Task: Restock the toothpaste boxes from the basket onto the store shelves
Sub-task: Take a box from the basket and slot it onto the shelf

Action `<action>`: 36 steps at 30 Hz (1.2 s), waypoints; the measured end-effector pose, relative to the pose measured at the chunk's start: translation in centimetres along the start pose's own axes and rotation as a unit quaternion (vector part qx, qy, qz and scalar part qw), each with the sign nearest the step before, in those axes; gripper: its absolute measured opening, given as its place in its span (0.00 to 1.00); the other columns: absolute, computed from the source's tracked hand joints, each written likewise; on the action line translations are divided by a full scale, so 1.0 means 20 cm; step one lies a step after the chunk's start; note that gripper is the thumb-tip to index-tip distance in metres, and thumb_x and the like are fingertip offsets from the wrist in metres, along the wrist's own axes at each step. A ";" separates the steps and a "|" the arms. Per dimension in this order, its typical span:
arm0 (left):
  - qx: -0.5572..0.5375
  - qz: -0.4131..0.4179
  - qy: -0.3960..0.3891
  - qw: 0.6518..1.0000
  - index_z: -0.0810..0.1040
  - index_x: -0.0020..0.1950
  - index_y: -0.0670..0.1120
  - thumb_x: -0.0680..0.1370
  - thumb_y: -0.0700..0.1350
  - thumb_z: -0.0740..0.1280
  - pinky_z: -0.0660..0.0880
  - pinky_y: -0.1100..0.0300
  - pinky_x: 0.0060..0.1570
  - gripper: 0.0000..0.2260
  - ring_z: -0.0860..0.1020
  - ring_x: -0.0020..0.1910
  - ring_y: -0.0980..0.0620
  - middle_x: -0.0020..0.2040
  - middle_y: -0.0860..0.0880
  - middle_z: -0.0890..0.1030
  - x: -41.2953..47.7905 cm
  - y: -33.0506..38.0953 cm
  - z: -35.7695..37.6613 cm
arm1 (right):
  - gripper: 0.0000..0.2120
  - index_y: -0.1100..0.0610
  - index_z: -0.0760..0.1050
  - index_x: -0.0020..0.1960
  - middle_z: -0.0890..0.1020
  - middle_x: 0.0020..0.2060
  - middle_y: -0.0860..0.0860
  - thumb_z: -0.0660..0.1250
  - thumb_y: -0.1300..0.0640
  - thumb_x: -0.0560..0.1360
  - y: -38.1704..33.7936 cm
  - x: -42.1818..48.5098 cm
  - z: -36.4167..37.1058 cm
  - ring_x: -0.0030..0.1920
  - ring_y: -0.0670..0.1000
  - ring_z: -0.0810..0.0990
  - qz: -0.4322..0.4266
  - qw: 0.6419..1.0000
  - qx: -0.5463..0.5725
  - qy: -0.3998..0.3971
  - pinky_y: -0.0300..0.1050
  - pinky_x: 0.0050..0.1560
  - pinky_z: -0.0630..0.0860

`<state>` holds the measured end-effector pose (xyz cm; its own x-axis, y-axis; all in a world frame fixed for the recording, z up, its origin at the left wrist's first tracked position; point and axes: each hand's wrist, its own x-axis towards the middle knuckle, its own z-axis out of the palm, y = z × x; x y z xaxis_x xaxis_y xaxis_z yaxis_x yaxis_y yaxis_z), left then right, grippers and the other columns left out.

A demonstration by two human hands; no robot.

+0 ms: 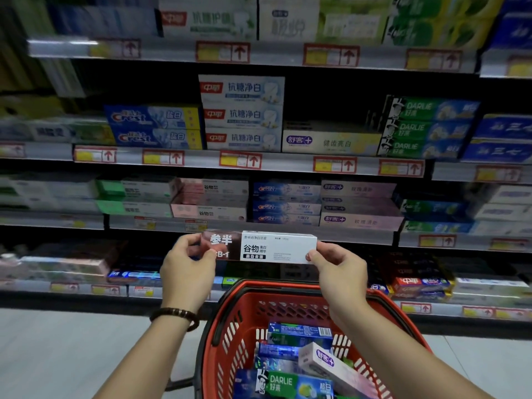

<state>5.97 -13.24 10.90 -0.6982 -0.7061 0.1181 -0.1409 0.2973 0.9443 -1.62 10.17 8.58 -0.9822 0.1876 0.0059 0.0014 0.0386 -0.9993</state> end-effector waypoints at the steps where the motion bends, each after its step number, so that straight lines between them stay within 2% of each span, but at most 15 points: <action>1: -0.002 -0.002 0.001 1.000 0.77 0.50 0.61 0.78 0.41 0.73 0.83 0.46 0.53 0.13 0.83 0.49 0.50 0.49 0.58 0.82 0.03 0.01 -0.01 | 0.07 0.49 0.88 0.51 0.89 0.41 0.42 0.77 0.60 0.78 -0.02 0.01 0.03 0.48 0.44 0.87 -0.002 1.000 -0.002 -0.003 0.46 0.56 0.82; 5: 0.008 0.000 0.016 1.000 0.78 0.47 0.59 0.78 0.41 0.72 0.81 0.48 0.53 0.12 0.83 0.49 0.48 0.50 0.58 0.83 0.15 0.02 -0.05 | 0.09 0.47 0.87 0.50 0.89 0.42 0.41 0.76 0.61 0.78 -0.07 0.05 0.16 0.49 0.44 0.88 -0.003 1.000 0.007 -0.023 0.48 0.58 0.84; 8: 0.010 -0.001 0.023 1.000 0.79 0.54 0.56 0.77 0.41 0.72 0.77 0.54 0.54 0.11 0.81 0.52 0.51 0.51 0.56 0.82 0.22 0.02 -0.07 | 0.08 0.48 0.88 0.50 0.89 0.41 0.41 0.76 0.61 0.78 -0.09 0.08 0.26 0.48 0.43 0.87 -0.005 1.000 0.013 -0.017 0.48 0.59 0.84; 11: 0.008 -0.012 0.027 1.000 0.80 0.58 0.53 0.77 0.42 0.73 0.74 0.56 0.54 0.12 0.79 0.54 0.51 0.53 0.54 0.81 0.30 0.02 -0.07 | 0.08 0.47 0.87 0.48 0.88 0.40 0.41 0.77 0.60 0.78 -0.11 0.10 0.34 0.47 0.42 0.86 -0.012 1.000 0.001 -0.012 0.44 0.57 0.83; 15: 0.027 -0.007 0.044 0.999 0.80 0.57 0.52 0.77 0.41 0.73 0.71 0.59 0.54 0.11 0.79 0.52 0.52 0.52 0.53 0.82 0.41 0.02 -0.08 | 0.13 0.42 0.83 0.41 0.87 0.41 0.40 0.77 0.60 0.77 -0.14 0.15 0.45 0.47 0.40 0.84 -0.019 1.000 -0.011 -0.018 0.40 0.54 0.79; 20: 0.045 -0.002 0.055 0.997 0.77 0.56 0.54 0.78 0.41 0.71 0.71 0.58 0.52 0.11 0.77 0.50 0.52 0.49 0.55 0.80 0.54 0.03 -0.06 | 0.08 0.45 0.86 0.48 0.87 0.43 0.39 0.77 0.58 0.77 -0.16 0.21 0.57 0.48 0.40 0.84 -0.024 0.999 -0.023 -0.019 0.41 0.55 0.79; 24: 0.044 -0.013 0.063 0.997 0.79 0.58 0.53 0.77 0.43 0.72 0.75 0.55 0.56 0.11 0.79 0.52 0.50 0.51 0.54 0.81 0.67 0.02 -0.05 | 0.09 0.44 0.86 0.45 0.87 0.40 0.39 0.77 0.58 0.77 -0.15 0.26 0.67 0.46 0.40 0.85 -0.033 0.999 -0.037 -0.020 0.42 0.54 0.81; 27: 0.049 -0.015 0.068 0.996 0.79 0.57 0.54 0.76 0.43 0.71 0.77 0.53 0.57 0.11 0.80 0.52 0.49 0.50 0.54 0.82 0.75 0.01 -0.04 | 0.07 0.46 0.87 0.49 0.87 0.42 0.39 0.77 0.58 0.78 -0.15 0.30 0.72 0.47 0.40 0.84 -0.042 0.998 -0.047 -0.024 0.43 0.55 0.82; 33: 0.046 -0.023 0.084 0.995 0.77 0.55 0.54 0.77 0.42 0.70 0.74 0.55 0.51 0.10 0.80 0.50 0.48 0.49 0.54 0.82 0.89 -0.01 0.00 | 0.10 0.44 0.85 0.49 0.87 0.42 0.39 0.77 0.60 0.77 -0.15 0.37 0.83 0.46 0.38 0.84 -0.056 0.995 -0.062 -0.046 0.40 0.56 0.80; 36: 0.045 -0.028 0.091 0.994 0.78 0.57 0.53 0.77 0.42 0.69 0.73 0.55 0.49 0.10 0.80 0.50 0.46 0.49 0.53 0.83 0.95 -0.04 0.02 | 0.10 0.47 0.87 0.55 0.87 0.43 0.39 0.77 0.59 0.77 -0.15 0.41 0.89 0.46 0.36 0.83 -0.058 0.995 -0.069 -0.049 0.37 0.54 0.78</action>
<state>-7.50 -26.68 12.28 -0.5501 -0.8252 0.1284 -0.2438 0.3057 0.9204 -13.01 -5.85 10.93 -0.9908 0.0785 0.1101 -0.0935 0.1903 -0.9773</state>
